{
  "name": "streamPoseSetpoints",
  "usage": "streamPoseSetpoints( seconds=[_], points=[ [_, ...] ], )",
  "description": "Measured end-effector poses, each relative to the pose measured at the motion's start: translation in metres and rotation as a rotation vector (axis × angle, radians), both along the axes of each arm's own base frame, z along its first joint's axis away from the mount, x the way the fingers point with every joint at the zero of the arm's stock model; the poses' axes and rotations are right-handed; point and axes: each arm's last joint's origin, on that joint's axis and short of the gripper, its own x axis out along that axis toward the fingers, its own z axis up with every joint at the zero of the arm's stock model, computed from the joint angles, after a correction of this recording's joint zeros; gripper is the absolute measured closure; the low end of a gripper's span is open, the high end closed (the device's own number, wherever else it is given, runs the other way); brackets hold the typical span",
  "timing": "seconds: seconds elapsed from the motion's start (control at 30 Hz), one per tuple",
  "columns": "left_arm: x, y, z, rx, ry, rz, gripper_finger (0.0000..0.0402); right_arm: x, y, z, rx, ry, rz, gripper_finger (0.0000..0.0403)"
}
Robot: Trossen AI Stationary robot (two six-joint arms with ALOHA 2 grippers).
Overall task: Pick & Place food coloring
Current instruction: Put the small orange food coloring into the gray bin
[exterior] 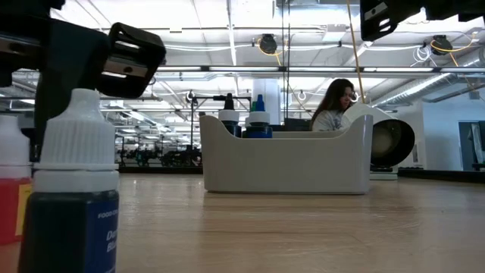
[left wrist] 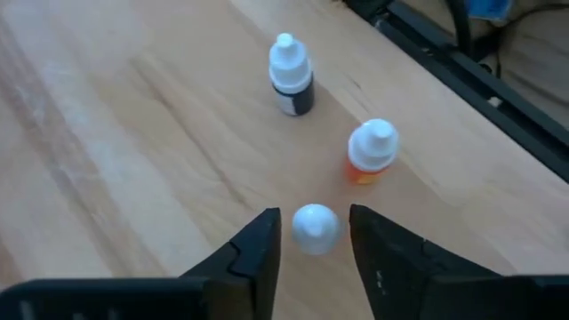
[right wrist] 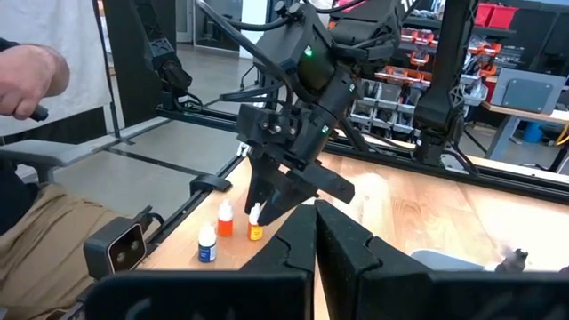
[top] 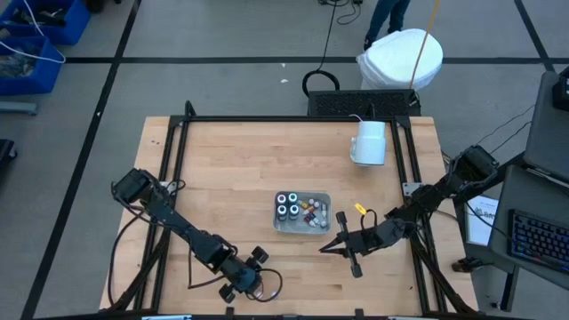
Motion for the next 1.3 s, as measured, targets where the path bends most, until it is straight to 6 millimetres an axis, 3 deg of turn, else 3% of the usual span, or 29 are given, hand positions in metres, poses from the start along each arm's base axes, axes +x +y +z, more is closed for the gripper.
streamPoseSetpoints(
  seconds=[0.4,0.67,1.0,1.3],
  points=[
    [0.000,-0.001,0.000,-0.026,0.019,-0.010,0.0340,0.000,0.000,0.000,-0.019,-0.004,0.001,0.0403],
    [0.005,0.001,0.008,-0.005,0.029,0.009,0.0341,0.000,0.000,0.000,-0.021,-0.006,0.001,0.0403],
    [0.039,0.004,0.080,0.089,0.000,0.010,0.0343,-0.001,0.001,-0.001,-0.022,0.001,0.012,0.0403],
    [0.087,0.052,0.142,0.036,-0.200,0.125,0.0335,-0.001,0.001,-0.001,-0.022,0.001,0.013,0.0403]
  ],
)
